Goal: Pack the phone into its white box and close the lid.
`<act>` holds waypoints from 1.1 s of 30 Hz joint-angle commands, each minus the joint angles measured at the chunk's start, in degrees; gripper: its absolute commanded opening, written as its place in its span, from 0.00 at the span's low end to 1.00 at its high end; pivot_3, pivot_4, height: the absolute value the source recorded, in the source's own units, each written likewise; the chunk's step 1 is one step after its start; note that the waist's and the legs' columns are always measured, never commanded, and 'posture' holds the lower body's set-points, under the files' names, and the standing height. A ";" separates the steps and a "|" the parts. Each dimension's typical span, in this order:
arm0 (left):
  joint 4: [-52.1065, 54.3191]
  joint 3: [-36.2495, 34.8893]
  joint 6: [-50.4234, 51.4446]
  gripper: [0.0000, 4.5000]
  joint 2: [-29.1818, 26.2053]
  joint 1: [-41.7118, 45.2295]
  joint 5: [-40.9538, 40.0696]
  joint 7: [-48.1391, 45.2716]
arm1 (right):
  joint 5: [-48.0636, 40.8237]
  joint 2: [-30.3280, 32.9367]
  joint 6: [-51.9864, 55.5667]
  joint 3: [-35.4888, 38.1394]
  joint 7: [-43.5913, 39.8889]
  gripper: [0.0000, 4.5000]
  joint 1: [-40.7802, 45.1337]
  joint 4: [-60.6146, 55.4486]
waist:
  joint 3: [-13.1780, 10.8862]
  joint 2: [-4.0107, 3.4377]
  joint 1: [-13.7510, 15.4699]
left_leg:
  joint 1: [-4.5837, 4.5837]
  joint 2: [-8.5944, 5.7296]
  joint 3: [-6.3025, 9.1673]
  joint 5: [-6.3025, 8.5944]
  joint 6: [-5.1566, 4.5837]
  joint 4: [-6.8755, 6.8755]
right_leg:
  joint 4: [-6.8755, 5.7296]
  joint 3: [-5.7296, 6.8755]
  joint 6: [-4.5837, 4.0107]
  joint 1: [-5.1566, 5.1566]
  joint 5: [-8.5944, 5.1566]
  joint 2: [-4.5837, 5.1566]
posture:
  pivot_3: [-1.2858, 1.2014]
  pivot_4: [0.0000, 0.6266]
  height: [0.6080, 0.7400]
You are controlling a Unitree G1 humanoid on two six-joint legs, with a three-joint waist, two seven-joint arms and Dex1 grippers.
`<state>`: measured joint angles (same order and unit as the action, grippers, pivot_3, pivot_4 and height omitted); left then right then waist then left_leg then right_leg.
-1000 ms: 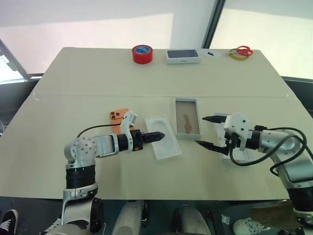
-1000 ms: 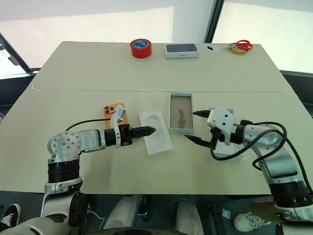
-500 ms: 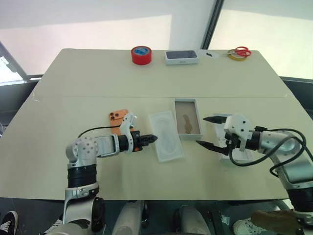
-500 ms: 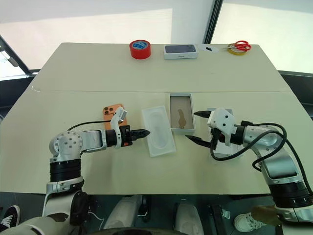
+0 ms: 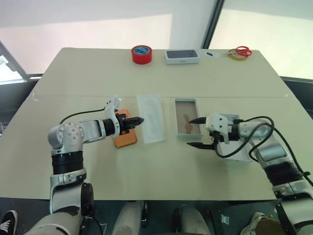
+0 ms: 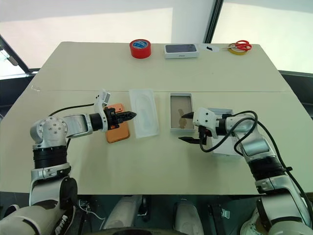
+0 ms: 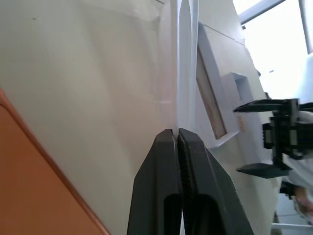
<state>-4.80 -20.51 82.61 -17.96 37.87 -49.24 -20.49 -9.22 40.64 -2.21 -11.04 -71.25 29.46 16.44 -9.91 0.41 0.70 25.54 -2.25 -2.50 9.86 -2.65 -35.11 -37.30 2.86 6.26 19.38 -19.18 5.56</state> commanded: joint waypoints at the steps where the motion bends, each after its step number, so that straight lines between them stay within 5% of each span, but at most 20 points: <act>1: 0.20 -3.28 3.01 0.00 -0.23 2.40 -2.90 -0.36 | 0.98 -0.85 -2.73 -1.26 -3.31 0.58 1.95 3.98 | 0.00 0.00 -0.04 | 0.00 0.00 0.00 0.00 0.00 0.00 | 0.00 0.00 0.00 0.00 0.00 0.00 | 0.52 0.24 0.96; 6: 1.17 -3.69 1.76 0.00 -0.47 2.42 -1.57 0.66 | 5.45 -2.89 -6.98 -3.80 -2.69 0.01 4.43 9.54 | -0.01 0.01 -0.29 | -0.03 0.00 0.00 -0.02 0.04 0.02 | -0.02 0.00 0.01 -0.01 0.00 -0.02 | 0.52 0.24 0.96; 11: 1.24 -4.26 1.54 0.00 0.19 2.56 -2.07 1.37 | 5.31 -4.35 -5.80 -3.33 -2.66 0.00 4.61 8.57 | -0.02 0.04 -0.46 | -0.07 0.00 0.00 -0.03 0.08 0.04 | -0.02 0.00 0.01 -0.02 0.00 -0.02 | 0.52 0.24 0.96; 22: -1.69 -4.22 0.83 0.00 0.73 3.88 -2.89 -1.54 | 1.53 -6.24 9.43 -3.63 1.24 0.00 -4.06 -15.32 | -0.04 0.05 -0.16 | -0.07 0.01 0.01 -0.01 0.16 0.10 | -0.03 0.00 0.01 0.03 0.00 -0.02 | 0.52 0.24 0.96; 25: -2.36 -2.92 0.70 0.00 0.92 3.91 -2.60 -2.45 | 1.77 -6.66 11.59 -3.91 2.84 0.21 -5.10 -17.24 | -0.04 0.05 0.02 | -0.06 0.00 0.01 -0.01 0.16 0.12 | -0.02 -0.01 0.01 0.06 0.00 -0.01 | 0.52 0.24 0.96; 30: -3.79 0.21 -0.39 0.00 0.74 4.81 -1.80 -4.55 | 0.56 -4.38 14.09 -0.47 6.06 0.77 -7.43 -21.67 | -0.04 0.05 0.02 | -0.05 0.00 0.01 0.00 0.17 0.16 | -0.02 -0.02 0.01 0.09 0.00 0.00 | 0.52 0.24 0.96; 33: -4.60 2.03 -0.97 0.00 1.34 4.74 -1.52 -5.82 | -1.41 1.18 14.20 3.68 4.16 0.77 -10.50 -22.95 | -0.05 0.05 0.19 | 0.00 -0.01 0.00 0.00 0.16 0.17 | 0.01 -0.02 0.01 0.10 0.00 0.02 | 0.52 0.24 0.96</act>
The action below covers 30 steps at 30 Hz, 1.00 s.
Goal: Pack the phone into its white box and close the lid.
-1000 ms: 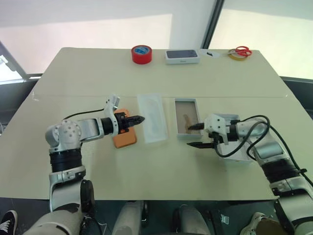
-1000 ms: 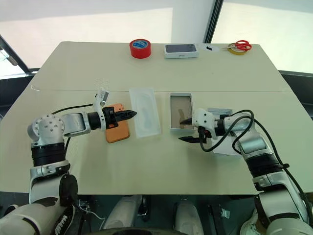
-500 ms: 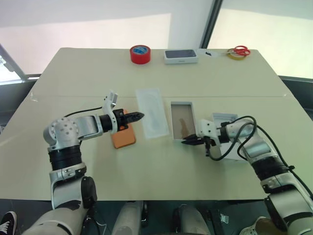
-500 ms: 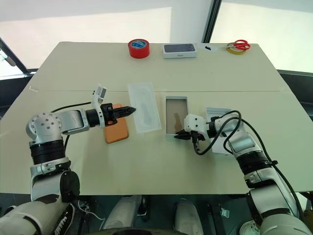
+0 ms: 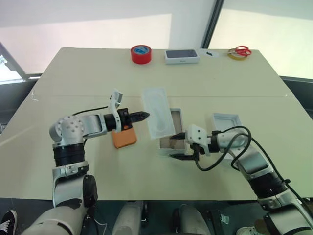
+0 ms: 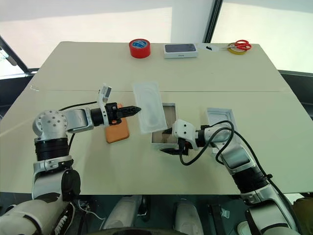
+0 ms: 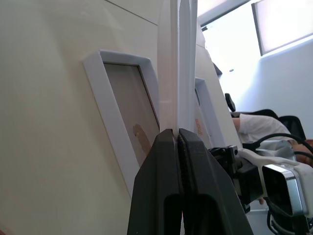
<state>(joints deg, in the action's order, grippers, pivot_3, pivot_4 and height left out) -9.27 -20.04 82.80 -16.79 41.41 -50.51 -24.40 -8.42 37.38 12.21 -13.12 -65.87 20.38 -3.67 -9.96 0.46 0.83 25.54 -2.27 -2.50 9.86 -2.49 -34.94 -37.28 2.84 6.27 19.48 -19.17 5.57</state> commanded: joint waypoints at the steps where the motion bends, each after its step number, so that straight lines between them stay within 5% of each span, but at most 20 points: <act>1: -0.58 2.61 -2.06 0.00 0.30 0.90 0.25 -2.75 | -2.17 6.05 -1.15 6.94 -1.28 0.77 -2.30 -2.39 | -0.01 0.01 0.05 | 0.00 -0.01 0.00 0.01 -0.01 -0.01 | 0.03 0.00 0.00 -0.02 0.00 0.01 | 0.52 0.24 0.96; 15: -11.57 14.31 -12.07 0.00 0.90 3.60 7.90 -13.12 | -3.14 8.16 -2.82 13.76 4.06 0.77 -5.72 -0.93 | -0.02 0.02 0.01 | 0.09 0.02 -0.01 0.01 -0.02 0.10 | 0.08 -0.04 -0.01 0.02 -0.01 0.05 | 0.52 0.24 0.96; 18: -13.03 15.10 -12.49 0.20 0.86 4.28 8.65 -14.66 | -3.18 8.24 -3.05 13.97 4.90 0.78 -6.10 -0.98 | -0.02 0.02 -0.14 | 0.09 0.02 -0.01 0.17 -0.28 0.07 | 0.16 -0.04 -0.01 0.02 -0.01 0.07 | 0.52 0.24 0.96; 23: -12.28 16.51 -13.89 0.76 0.71 4.89 10.30 -15.95 | -3.22 6.94 -3.61 13.23 6.44 0.78 -4.93 -0.11 | -0.02 0.02 -0.16 | 0.08 0.02 0.00 0.18 -0.29 0.09 | 0.15 -0.04 -0.01 0.03 0.00 0.06 | 0.52 0.24 0.96; 27: -8.49 18.64 -18.04 0.76 -1.48 4.21 12.84 -17.71 | -2.92 3.47 -4.20 12.93 9.32 0.78 -1.96 1.05 | -0.02 0.02 -0.38 | 0.08 0.02 0.00 0.18 -0.30 0.09 | 0.14 -0.05 -0.01 0.01 0.00 0.06 | 0.52 0.24 0.96; 30: 0.27 19.04 -31.58 0.78 -4.51 -0.37 16.03 -22.71 | -0.95 0.41 -6.08 11.67 12.18 0.58 0.91 3.10 | -0.04 -0.01 -0.64 | 0.17 0.02 -0.01 0.02 -0.02 0.17 | 0.14 -0.06 -0.02 0.04 0.00 0.05 | 0.52 0.24 0.96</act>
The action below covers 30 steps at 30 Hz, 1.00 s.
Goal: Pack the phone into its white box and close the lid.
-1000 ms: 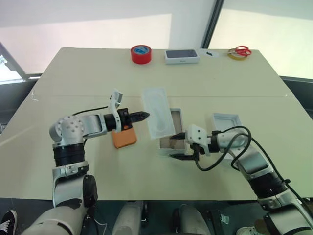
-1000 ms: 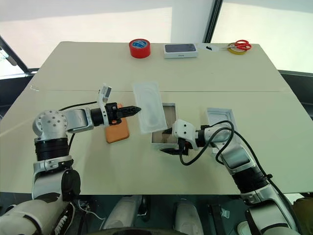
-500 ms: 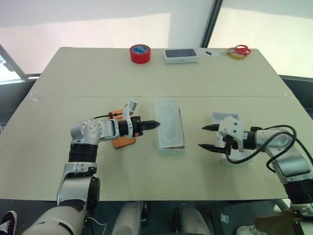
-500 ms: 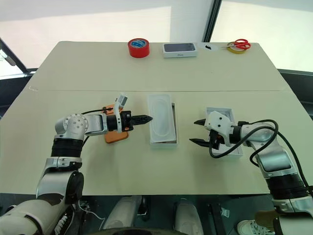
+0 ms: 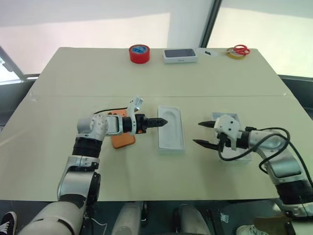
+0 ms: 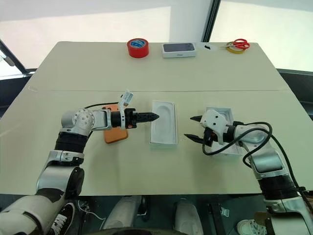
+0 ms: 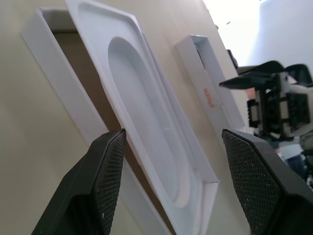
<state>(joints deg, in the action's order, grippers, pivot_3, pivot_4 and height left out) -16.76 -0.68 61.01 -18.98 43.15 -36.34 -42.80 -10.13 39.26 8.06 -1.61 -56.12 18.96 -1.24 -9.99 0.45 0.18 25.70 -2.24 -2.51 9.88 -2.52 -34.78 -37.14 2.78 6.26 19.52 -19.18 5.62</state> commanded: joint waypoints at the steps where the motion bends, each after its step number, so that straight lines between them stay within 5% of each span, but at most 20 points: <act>1: 10.27 -0.22 -16.01 0.78 -3.40 -4.17 3.91 -5.78 | 1.63 -2.31 -2.83 -0.55 3.26 0.47 3.21 1.35 | 0.00 -0.01 -0.15 | 0.01 0.00 0.00 -0.01 0.02 0.02 | 0.01 0.01 0.00 0.01 0.00 0.00 | 0.52 0.24 0.96; 5: 13.55 -0.48 -25.50 0.78 -6.44 -8.94 7.45 -7.35 | 3.66 -6.15 -4.50 -3.21 5.52 0.01 6.29 3.18 | -0.01 -0.05 -0.41 | -0.01 0.00 0.00 -0.04 0.06 0.10 | 0.06 0.01 -0.02 0.11 0.00 0.00 | 0.52 0.24 0.96; 10: 17.93 -8.01 -33.86 0.78 -7.20 -14.63 4.32 -7.95 | 11.18 -8.48 -7.62 -9.50 7.89 0.01 10.08 8.97 | -0.02 -0.04 -0.83 | 0.00 -0.01 0.00 0.14 -0.23 0.08 | 0.04 0.00 -0.03 0.18 0.00 0.03 | 0.52 0.24 0.96; 15: 20.47 -6.63 -40.12 0.78 -12.79 -22.93 9.21 -11.65 | 16.74 -8.84 -10.94 -14.13 8.66 0.01 11.67 12.41 | 0.00 -0.12 -1.13 | 0.01 -0.01 -0.02 0.04 -0.08 0.23 | 0.02 -0.02 -0.04 0.29 0.00 0.01 | 0.52 0.24 0.96; 22: 23.00 -11.02 -39.33 0.78 -13.13 -27.86 5.72 -8.86 | 17.26 -6.13 -12.01 -18.59 -0.35 0.01 9.69 8.73 | 0.00 -0.09 -0.65 | -0.15 -0.01 -0.03 0.09 -0.17 0.39 | 0.00 -0.05 -0.05 0.25 0.00 0.02 | 0.52 0.24 0.96; 30: 23.90 -10.69 -39.08 0.78 -13.79 -29.06 5.98 -7.66 | 17.55 -7.82 -11.05 -18.41 -0.78 0.01 12.61 9.12 | 0.00 -0.09 -1.01 | -0.16 -0.01 -0.04 0.10 -0.18 0.43 | 0.00 -0.06 -0.05 0.28 0.00 0.01 | 0.52 0.24 0.96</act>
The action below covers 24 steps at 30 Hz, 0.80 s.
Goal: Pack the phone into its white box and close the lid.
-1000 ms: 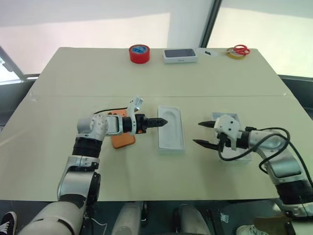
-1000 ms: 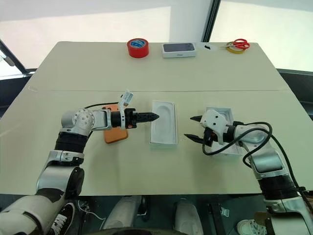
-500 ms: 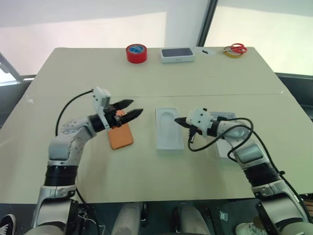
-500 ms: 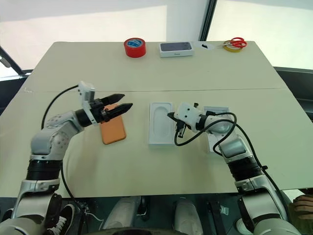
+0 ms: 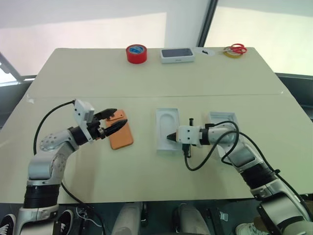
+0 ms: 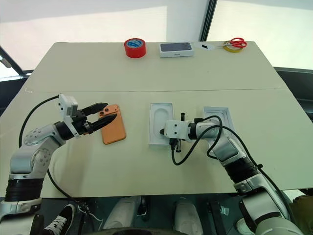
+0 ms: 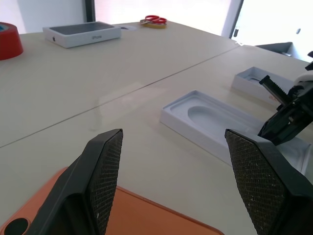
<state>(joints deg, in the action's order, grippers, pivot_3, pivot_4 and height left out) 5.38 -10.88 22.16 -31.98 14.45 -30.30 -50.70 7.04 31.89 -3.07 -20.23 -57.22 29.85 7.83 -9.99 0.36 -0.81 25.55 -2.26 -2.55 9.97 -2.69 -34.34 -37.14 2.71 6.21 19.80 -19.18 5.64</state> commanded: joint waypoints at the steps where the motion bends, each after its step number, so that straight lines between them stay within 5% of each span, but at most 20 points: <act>1: 1.56 -0.57 0.81 0.78 -1.09 -0.43 -0.19 0.69 | 0.72 -0.74 -0.20 0.41 1.01 0.01 2.39 0.67 | 0.00 0.00 -0.02 | 0.00 0.00 0.00 0.00 0.01 0.01 | 0.00 0.00 0.00 0.01 0.00 0.00 | 0.52 0.24 0.96; 12: -2.83 -10.39 30.63 0.78 -3.44 3.95 -16.76 9.65 | 7.08 -7.41 -5.13 0.03 13.39 0.01 9.98 15.79 | -0.02 0.01 -0.16 | 0.02 0.00 -0.02 -0.31 0.45 0.09 | -0.11 -0.03 0.00 0.14 0.00 -0.07 | 0.52 0.24 0.96; 21: -10.54 -21.95 45.27 0.78 -0.87 9.55 -21.88 29.62 | 0.20 -16.71 4.10 2.95 12.26 0.01 18.01 12.03 | -0.03 0.10 -0.26 | 0.01 0.05 -0.02 -0.45 0.62 0.15 | -0.39 -0.08 0.01 0.31 -0.01 -0.17 | 0.52 0.24 0.96; 24: -10.13 -22.35 49.98 0.78 -0.28 9.17 -23.32 30.95 | 4.32 -18.89 5.50 -0.86 12.86 0.01 19.86 13.66 | -0.01 0.19 -0.09 | 0.02 0.03 -0.03 -0.44 0.63 0.15 | -0.40 -0.07 0.01 0.31 0.00 -0.16 | 0.52 0.24 0.96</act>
<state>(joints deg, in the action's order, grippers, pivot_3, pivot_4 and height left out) -5.97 -31.95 70.24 -32.29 23.28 -51.79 -20.60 10.05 13.56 1.90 -19.87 -44.59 48.23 21.83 -10.00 0.55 -0.90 25.56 -2.25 -2.60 9.53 -2.06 -34.19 -37.55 2.64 6.22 20.11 -19.18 5.50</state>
